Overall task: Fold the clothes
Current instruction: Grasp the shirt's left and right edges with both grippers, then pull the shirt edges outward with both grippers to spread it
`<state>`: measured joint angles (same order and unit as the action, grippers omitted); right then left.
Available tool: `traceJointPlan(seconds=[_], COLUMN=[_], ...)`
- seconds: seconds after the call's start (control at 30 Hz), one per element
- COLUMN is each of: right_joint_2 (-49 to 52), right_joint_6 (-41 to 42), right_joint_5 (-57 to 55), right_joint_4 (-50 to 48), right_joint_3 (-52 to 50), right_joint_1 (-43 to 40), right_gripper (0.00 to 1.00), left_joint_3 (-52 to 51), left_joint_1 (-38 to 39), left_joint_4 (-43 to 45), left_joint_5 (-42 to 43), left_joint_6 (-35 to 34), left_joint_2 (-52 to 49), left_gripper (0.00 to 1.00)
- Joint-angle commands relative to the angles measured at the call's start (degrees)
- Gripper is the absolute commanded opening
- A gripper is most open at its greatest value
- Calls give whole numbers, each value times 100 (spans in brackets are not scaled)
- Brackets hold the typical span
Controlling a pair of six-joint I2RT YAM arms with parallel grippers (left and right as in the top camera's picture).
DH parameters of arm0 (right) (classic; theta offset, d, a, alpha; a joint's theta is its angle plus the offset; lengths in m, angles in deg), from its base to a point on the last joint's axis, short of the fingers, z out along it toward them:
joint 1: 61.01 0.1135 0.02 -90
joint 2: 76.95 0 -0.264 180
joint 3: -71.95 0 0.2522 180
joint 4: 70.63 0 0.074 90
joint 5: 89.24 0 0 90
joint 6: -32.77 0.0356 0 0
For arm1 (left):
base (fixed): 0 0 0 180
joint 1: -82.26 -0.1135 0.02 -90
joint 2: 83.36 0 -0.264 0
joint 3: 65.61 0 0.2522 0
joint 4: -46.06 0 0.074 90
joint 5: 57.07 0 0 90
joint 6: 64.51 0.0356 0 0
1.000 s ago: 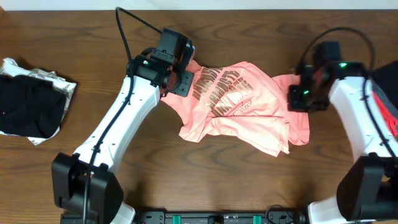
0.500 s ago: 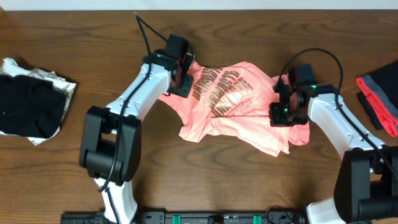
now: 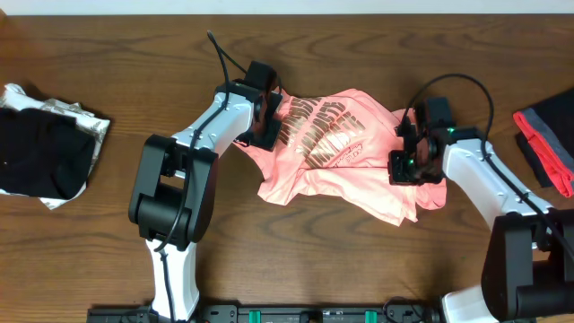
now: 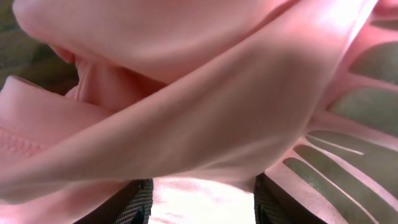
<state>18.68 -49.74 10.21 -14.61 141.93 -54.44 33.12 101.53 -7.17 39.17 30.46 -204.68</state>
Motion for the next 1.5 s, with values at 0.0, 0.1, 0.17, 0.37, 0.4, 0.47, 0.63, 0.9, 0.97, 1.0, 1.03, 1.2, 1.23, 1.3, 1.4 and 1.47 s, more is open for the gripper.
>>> traceJointPlan(seconds=[0.0,0.1,0.17,0.37,0.4,0.47,0.63,0.9,0.97,1.0,1.03,1.2,1.23,1.3,1.4,1.47], right_joint_2=[11,11,11,11,11,11,11,11,11,11,11,11,11,11,11,11], right_joint_6=[240,284,299,632,693,817,1029,1029,1029,1029,1029,1029,1029,1029,1027,1029], right_joint_5=[-20,-31,-122,-1263,-1458,-1878,-2435,-2057,-1945,-1908,-1858,-1751,-1740,-1657,-1648,-1646], right_joint_4=[-264,-619,-739,-837,-839,-820,-811,-1034,-1038,-1036,-1038,-1040,-1040,-1040,-1038,-1038], right_joint_3=[-369,-743,-892,-1176,-1204,-1250,-1292,-1290,-1290,-1290,-1290,-1290,-1290,-1290,-1290,-1290], right_joint_1=[63,61,57,39,15,-74,-573,-1808,-1989,-2052,-2090,-2114,-2114,-2114,-2114,-2114], right_gripper=[2,2,2,4,5,6,7,6,6,5,5,4,4,5,5,5], left_joint_3=[33,28,20,0,-4,-11,-11,-11,-11,-11,-11,-11,-11,-11,-9,-9], left_joint_1=[-33,-35,-35,-35,-35,-35,-35,-33,-33,-33,-33,-33,-33,-33,-35,-39], left_joint_4=[-170,-450,-590,-1425,-1554,-1878,-2441,-3298,-3386,-3407,-3423,-2850,-2647,-2328,-1880,-1648], left_joint_5=[63,61,63,63,63,61,61,103,144,227,282,323,326,433,501,238], left_joint_6=[72,42,-2,-474,-525,-535,-756,-1204,-1281,-1279,-1279,-1276,-1276,-1204,-953,-960], left_joint_2=[-83,-83,-83,-83,-83,-83,-83,-83,-83,-83,-83,-72,-72,-72,-72,-72], left_gripper=[53,53,53,53,53,53,52,51,48,48,47,44,45,50,53,53])
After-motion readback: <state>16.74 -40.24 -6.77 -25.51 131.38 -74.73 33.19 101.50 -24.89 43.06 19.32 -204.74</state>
